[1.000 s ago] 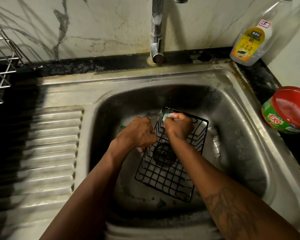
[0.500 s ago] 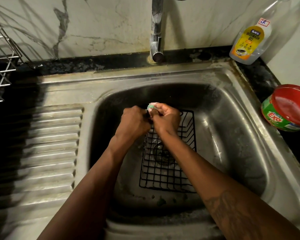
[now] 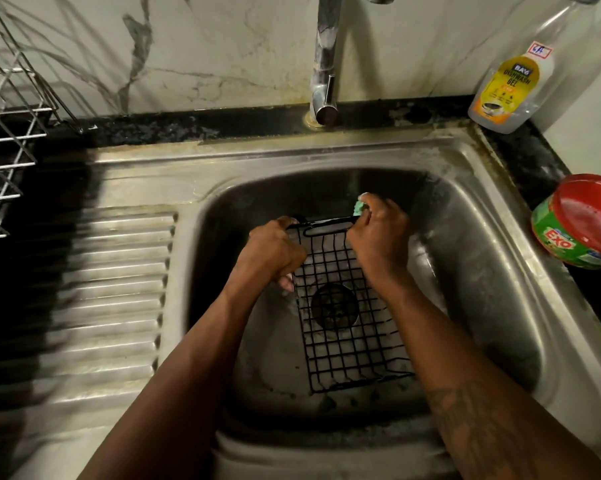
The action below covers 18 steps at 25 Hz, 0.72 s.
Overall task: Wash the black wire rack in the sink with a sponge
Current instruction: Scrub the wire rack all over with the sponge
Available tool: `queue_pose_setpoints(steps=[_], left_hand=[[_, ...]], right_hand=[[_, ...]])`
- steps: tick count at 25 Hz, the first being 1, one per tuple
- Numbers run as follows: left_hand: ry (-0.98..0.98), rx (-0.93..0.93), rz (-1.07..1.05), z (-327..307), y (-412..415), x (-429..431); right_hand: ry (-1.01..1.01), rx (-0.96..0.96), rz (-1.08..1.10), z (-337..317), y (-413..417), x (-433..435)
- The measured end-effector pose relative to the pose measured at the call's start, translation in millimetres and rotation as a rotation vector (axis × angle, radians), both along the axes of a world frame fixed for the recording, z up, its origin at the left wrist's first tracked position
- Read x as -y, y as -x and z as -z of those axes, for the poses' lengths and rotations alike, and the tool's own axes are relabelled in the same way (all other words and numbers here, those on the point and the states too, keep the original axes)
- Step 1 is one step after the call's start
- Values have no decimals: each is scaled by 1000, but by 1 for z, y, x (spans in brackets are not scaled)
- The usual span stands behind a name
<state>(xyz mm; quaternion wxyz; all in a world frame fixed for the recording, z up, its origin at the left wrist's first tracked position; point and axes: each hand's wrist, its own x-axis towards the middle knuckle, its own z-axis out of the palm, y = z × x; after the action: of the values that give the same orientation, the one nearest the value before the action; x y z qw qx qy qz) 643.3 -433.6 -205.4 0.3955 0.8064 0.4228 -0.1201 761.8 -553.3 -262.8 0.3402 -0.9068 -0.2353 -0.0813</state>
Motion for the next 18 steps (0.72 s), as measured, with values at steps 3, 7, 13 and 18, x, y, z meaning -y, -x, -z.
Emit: queue_pose_setpoints(steps=[3, 7, 13, 18], left_hand=[[-66, 19, 48, 0, 2, 3], [-259, -53, 214, 0, 2, 2], [-101, -34, 47, -1, 0, 0], [-93, -5, 28, -2, -2, 2]], right_hand=[[86, -43, -183, 5, 20, -14], [1, -75, -461, 8, 45, -36], [145, 20, -151, -1, 14, -10], [232, 5, -9, 2, 5, -7]])
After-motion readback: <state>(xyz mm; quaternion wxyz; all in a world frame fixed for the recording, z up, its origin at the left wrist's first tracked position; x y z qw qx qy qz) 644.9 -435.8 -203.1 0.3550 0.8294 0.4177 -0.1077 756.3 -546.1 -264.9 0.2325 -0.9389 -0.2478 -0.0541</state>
